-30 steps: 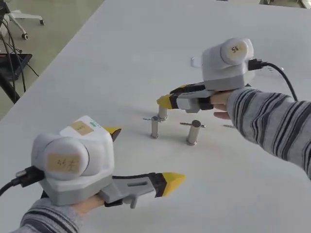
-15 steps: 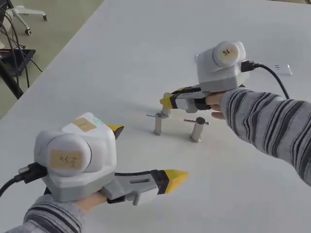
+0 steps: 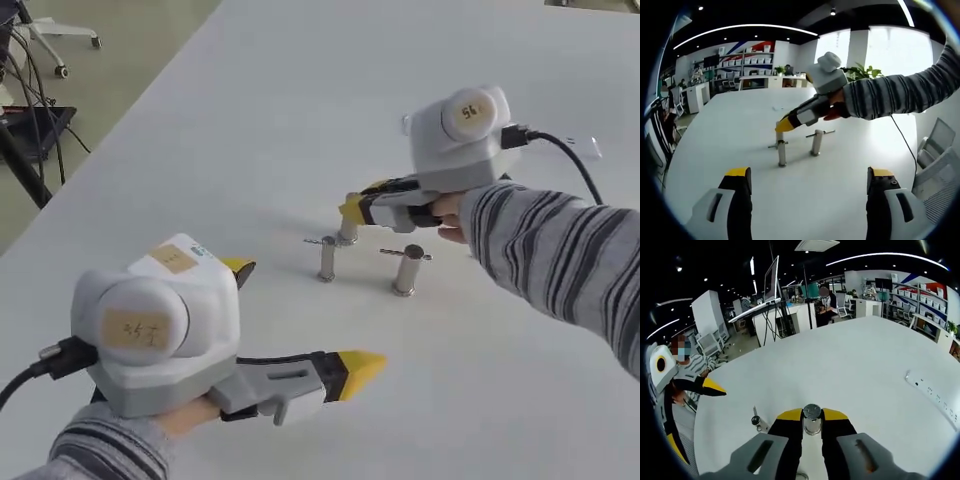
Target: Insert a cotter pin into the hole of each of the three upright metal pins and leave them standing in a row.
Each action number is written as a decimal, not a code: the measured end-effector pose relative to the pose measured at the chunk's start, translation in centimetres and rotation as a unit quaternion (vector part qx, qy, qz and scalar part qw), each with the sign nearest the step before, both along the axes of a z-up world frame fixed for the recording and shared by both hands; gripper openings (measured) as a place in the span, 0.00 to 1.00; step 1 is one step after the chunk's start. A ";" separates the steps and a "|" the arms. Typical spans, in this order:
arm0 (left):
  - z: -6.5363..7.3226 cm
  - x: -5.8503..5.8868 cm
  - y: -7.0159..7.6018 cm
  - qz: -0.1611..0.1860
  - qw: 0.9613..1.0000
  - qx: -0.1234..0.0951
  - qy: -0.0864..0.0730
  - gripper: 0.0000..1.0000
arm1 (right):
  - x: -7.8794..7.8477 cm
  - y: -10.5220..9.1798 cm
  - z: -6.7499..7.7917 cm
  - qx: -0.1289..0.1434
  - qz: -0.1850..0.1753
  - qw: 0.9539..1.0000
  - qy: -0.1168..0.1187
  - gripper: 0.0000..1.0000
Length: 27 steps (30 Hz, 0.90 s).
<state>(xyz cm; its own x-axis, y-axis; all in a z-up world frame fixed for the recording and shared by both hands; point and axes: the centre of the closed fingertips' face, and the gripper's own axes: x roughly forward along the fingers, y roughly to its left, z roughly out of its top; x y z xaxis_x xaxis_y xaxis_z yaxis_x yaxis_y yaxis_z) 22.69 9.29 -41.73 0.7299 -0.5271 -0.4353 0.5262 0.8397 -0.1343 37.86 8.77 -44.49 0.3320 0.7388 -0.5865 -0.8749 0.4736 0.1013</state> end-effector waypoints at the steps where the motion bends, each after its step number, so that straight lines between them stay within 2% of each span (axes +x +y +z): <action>1: 0.1 0.0 0.0 0.000 1.000 0.000 -0.001 0.95 | 0.0 -0.3 0.0 -0.002 0.000 1.000 0.000 0.08; 14: 0.8 -0.1 -0.8 -0.011 1.000 0.003 -0.010 0.95 | -1.0 -5.0 0.5 -0.036 0.016 0.999 -0.025 0.08; 27: 1.2 -0.4 -1.5 -0.022 1.000 0.008 -0.014 0.95 | -3.0 -8.9 0.7 -0.049 0.039 0.998 -0.024 0.08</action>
